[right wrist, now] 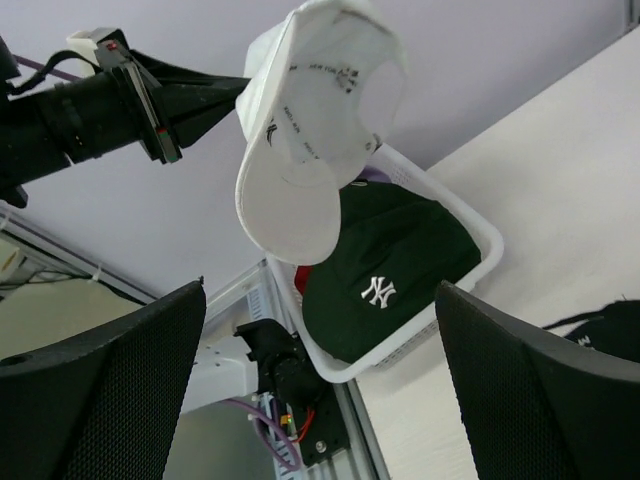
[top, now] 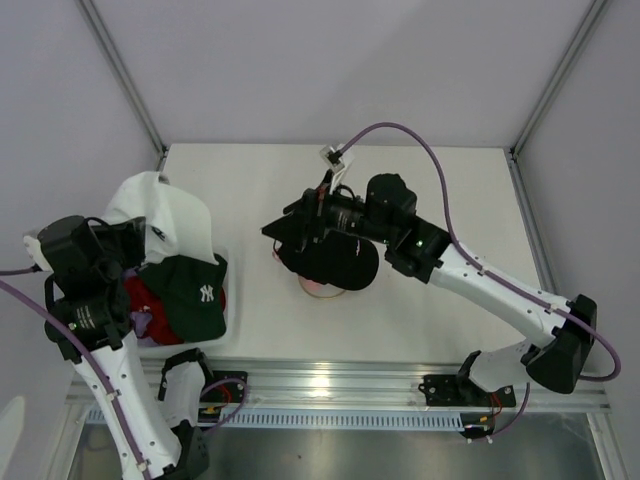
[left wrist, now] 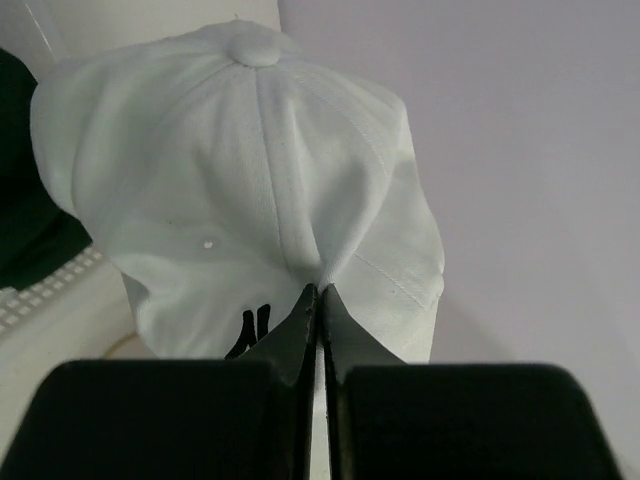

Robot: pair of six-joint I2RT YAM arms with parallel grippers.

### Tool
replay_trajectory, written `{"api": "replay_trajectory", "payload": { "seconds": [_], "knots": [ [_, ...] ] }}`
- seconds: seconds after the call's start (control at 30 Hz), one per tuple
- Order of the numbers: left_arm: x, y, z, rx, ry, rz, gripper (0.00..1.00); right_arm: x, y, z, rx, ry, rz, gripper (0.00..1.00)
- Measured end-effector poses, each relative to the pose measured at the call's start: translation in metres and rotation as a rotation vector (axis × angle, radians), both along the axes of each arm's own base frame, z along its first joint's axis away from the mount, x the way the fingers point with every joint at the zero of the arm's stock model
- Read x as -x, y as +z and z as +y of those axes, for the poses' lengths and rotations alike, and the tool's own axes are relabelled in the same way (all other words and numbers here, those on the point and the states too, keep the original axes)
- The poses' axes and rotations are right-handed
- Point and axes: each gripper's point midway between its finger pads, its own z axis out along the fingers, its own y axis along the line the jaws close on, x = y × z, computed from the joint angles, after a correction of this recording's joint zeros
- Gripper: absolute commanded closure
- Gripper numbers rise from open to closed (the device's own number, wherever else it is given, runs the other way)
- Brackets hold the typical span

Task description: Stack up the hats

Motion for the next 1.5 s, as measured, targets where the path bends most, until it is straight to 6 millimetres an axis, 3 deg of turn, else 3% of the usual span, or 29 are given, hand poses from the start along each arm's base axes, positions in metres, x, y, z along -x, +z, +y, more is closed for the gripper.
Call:
{"api": "replay_trajectory", "payload": {
  "seconds": [0.33, 0.6, 0.73, 0.83, 0.93, 0.97, 1.03, 1.07, 1.2, 1.3, 1.33, 1.43, 1.5],
  "knots": [
    [-0.019, 0.006, -0.032, 0.216, -0.033, -0.031, 0.99, 0.019, -0.03, 0.057, 0.04, 0.059, -0.174, 0.0],
    [-0.038, -0.003, -0.037, 0.264, -0.035, 0.019, 0.99, 0.043, -0.062, 0.097, 0.102, 0.092, -0.235, 0.0],
    [-0.039, -0.002, -0.041, 0.275, -0.046, 0.017, 0.99, 0.034, -0.059, 0.108, 0.107, 0.042, -0.26, 0.02],
    [-0.038, 0.001, -0.042, 0.276, -0.051, 0.006, 0.99, 0.021, -0.051, 0.119, 0.102, -0.002, -0.281, 0.15],
    [-0.035, 0.004, -0.043, 0.276, -0.052, -0.008, 0.99, 0.012, -0.04, 0.13, 0.088, -0.03, -0.298, 0.42],
    [-0.034, 0.006, -0.043, 0.274, -0.053, -0.015, 0.99, 0.009, -0.036, 0.133, 0.082, -0.037, -0.304, 0.65],
    [-0.033, 0.008, -0.043, 0.273, -0.055, -0.025, 0.99, 0.007, -0.034, 0.138, 0.079, -0.044, -0.303, 0.94],
    [-0.033, 0.01, -0.043, 0.27, -0.055, -0.032, 0.99, 0.005, -0.033, 0.139, 0.078, -0.052, -0.301, 1.0],
    [-0.032, 0.016, -0.042, 0.254, -0.059, -0.058, 0.99, -0.002, -0.032, 0.138, 0.095, -0.093, -0.277, 1.0],
    [-0.034, 0.02, -0.041, 0.191, -0.088, -0.07, 0.61, -0.004, -0.028, 0.133, 0.096, -0.113, -0.229, 1.0],
    [-0.035, 0.024, -0.041, 0.155, -0.104, -0.084, 0.35, -0.006, -0.029, 0.128, 0.102, -0.118, -0.197, 1.0],
    [-0.037, 0.046, -0.041, 0.008, -0.173, -0.137, 0.01, -0.023, -0.023, 0.103, 0.067, -0.132, -0.069, 1.0],
    [-0.037, 0.067, -0.041, -0.124, -0.227, -0.18, 0.01, -0.049, -0.018, 0.068, 0.013, -0.168, 0.038, 1.0]
  ]
}}
